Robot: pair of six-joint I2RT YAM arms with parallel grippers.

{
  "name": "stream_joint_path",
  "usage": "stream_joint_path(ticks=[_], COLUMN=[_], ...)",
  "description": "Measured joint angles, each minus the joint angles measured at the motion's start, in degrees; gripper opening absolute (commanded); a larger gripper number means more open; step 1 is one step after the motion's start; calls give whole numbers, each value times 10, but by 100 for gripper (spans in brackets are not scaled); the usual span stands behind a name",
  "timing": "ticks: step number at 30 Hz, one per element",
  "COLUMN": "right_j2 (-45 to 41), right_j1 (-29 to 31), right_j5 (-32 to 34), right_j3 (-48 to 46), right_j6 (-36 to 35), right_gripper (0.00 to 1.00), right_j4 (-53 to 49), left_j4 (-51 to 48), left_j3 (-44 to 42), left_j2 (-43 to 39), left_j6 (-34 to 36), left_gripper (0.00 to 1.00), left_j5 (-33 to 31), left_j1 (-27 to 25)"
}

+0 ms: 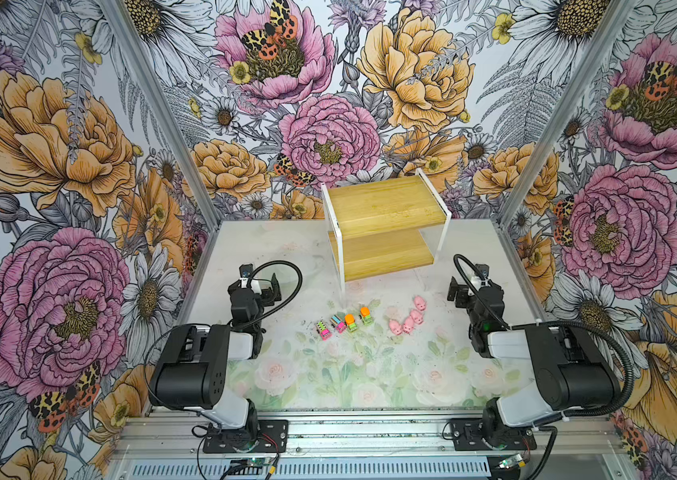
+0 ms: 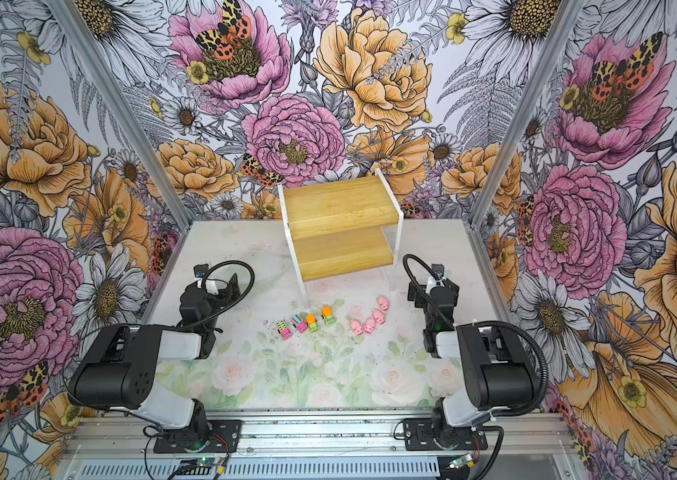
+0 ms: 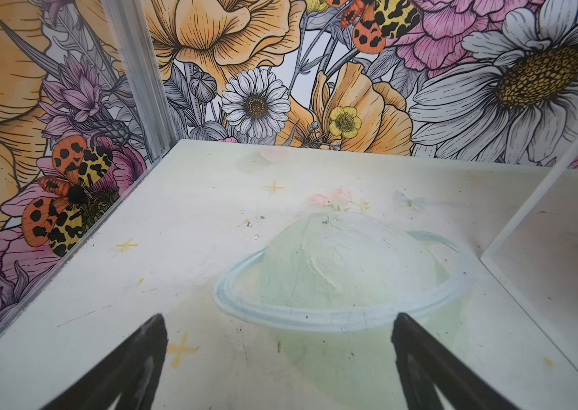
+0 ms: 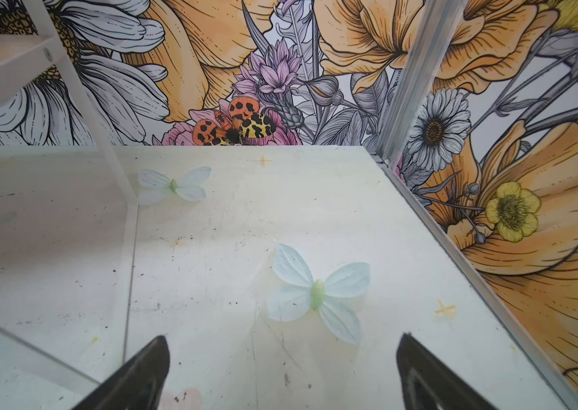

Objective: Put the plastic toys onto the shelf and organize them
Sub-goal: 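Raise both grippers from the rest pose toward the toys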

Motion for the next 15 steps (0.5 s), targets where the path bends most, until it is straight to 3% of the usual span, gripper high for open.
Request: stream_joint_path(ticks=[15], right_j2=[0], right_j1=[-5], right_j5=[-11], right_j3=[0], right_j6=[0], right_gripper=[99], right_j4=[0], left_j4=[0], left_j3=[0], left_j2=[0], left_j6=[0], left_gripper=[99], left_j5=[7], left_j1=[0])
